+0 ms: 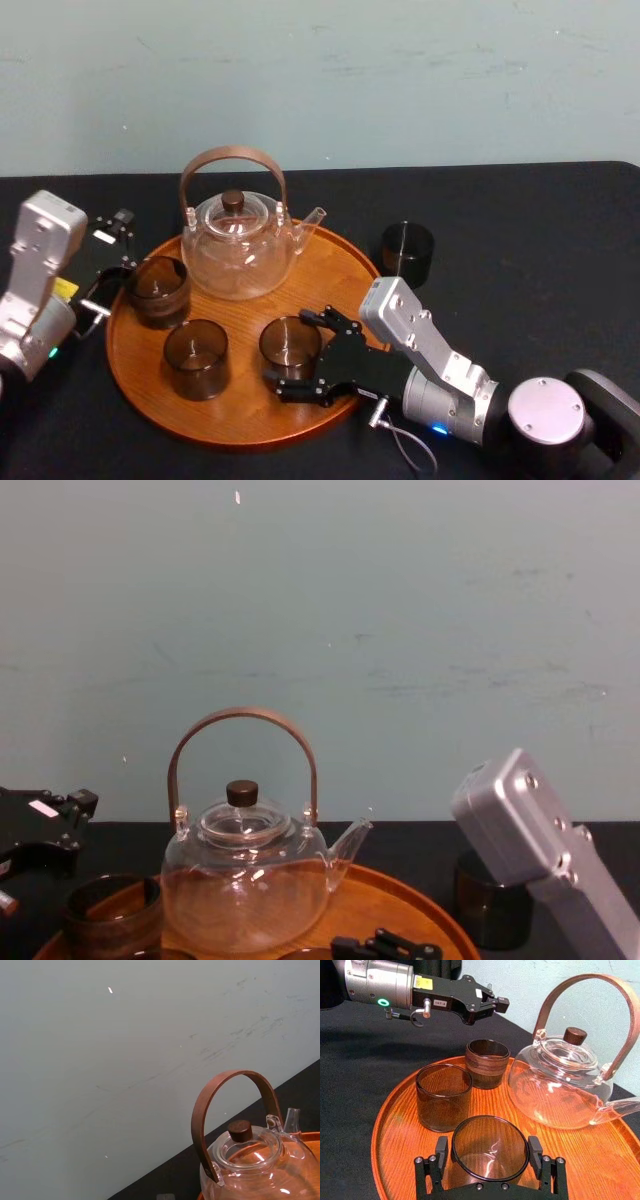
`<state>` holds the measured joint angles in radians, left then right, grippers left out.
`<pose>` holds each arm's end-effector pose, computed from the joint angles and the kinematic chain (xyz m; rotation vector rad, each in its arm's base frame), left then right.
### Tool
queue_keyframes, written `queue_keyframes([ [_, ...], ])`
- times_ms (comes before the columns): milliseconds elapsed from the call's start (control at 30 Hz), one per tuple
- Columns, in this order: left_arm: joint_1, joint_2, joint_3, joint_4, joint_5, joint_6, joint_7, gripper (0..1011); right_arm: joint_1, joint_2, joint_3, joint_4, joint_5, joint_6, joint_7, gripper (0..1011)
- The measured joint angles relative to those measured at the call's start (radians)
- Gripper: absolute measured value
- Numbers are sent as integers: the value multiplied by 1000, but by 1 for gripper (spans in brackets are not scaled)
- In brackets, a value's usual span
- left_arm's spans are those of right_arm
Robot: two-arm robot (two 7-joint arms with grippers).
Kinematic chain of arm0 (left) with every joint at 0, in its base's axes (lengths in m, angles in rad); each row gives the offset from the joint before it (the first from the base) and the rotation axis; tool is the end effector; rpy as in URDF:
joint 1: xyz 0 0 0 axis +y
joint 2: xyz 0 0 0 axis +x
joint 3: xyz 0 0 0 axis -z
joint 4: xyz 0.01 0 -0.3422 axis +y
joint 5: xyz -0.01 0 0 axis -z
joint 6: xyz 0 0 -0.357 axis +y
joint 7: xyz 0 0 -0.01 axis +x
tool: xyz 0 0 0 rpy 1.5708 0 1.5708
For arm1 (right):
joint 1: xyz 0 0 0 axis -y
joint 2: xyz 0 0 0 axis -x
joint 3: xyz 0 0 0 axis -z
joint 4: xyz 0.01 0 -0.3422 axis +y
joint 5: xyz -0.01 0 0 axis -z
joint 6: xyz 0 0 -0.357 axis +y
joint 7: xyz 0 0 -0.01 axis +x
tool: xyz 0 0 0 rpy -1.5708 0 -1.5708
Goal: Pick up the glass from the table and place it on the tray.
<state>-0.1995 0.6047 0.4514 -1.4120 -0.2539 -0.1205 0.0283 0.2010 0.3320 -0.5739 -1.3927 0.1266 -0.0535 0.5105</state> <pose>0.4121 0.0996 -0.3536 0.3045 -0.2850 1.2480 0.3958 0.0538 -0.3880 -0.2745 -0.1004 -0.5552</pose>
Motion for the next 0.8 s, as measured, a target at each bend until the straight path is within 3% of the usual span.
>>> queue_keyframes([
  [367,0,0,0,0,0,0,0,0,-13,12,10,-24,4,-27,-5,1002],
  [800,0,0,0,0,0,0,0,0,-110,83,89,-218,-7,-93,-64,1002],
])
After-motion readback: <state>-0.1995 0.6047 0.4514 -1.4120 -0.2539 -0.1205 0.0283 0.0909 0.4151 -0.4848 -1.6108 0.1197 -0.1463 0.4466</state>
